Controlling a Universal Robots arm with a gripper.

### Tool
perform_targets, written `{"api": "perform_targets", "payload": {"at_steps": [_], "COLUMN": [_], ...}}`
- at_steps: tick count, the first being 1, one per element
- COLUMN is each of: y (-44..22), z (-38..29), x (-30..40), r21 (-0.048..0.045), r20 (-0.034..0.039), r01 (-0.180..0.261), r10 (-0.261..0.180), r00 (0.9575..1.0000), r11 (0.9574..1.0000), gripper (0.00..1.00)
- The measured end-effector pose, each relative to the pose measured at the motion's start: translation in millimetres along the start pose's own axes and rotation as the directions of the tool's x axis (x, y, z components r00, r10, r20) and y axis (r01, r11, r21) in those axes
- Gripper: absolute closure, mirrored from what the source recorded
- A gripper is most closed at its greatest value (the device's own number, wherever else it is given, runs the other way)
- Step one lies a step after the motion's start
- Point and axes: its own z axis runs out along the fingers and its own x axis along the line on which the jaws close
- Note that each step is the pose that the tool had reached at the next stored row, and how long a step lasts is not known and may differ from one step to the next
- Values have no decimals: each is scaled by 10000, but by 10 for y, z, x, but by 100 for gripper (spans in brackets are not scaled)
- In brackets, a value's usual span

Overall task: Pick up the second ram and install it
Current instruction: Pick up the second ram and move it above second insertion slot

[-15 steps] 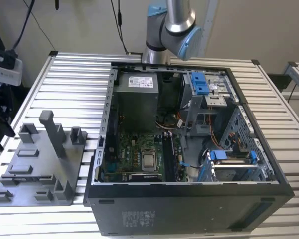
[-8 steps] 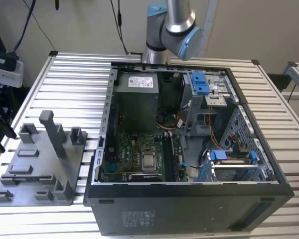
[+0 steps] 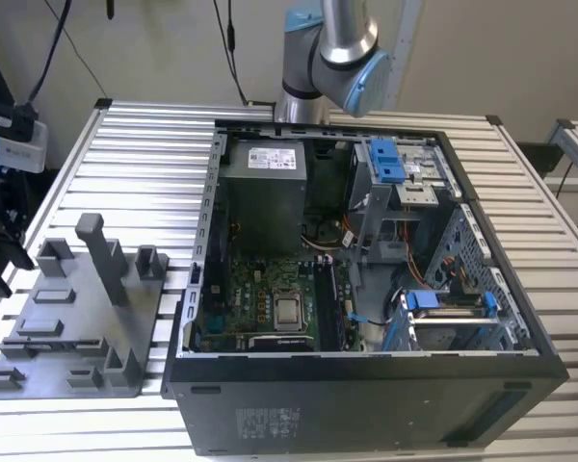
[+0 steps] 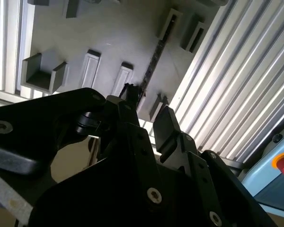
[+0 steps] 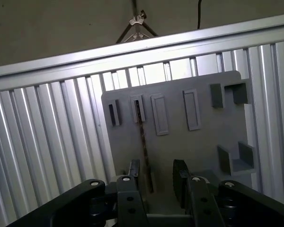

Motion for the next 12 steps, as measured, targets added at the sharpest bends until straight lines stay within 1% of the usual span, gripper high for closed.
{"api": "perform_targets", "payload": {"at_steps": [12], "y": [0], "z": [38], "x": [0], "r21": [-1], "r20": [8], "r01": [1], "r10": [-1], "r00": [10000], "r11": [10000], "gripper": [58]}}
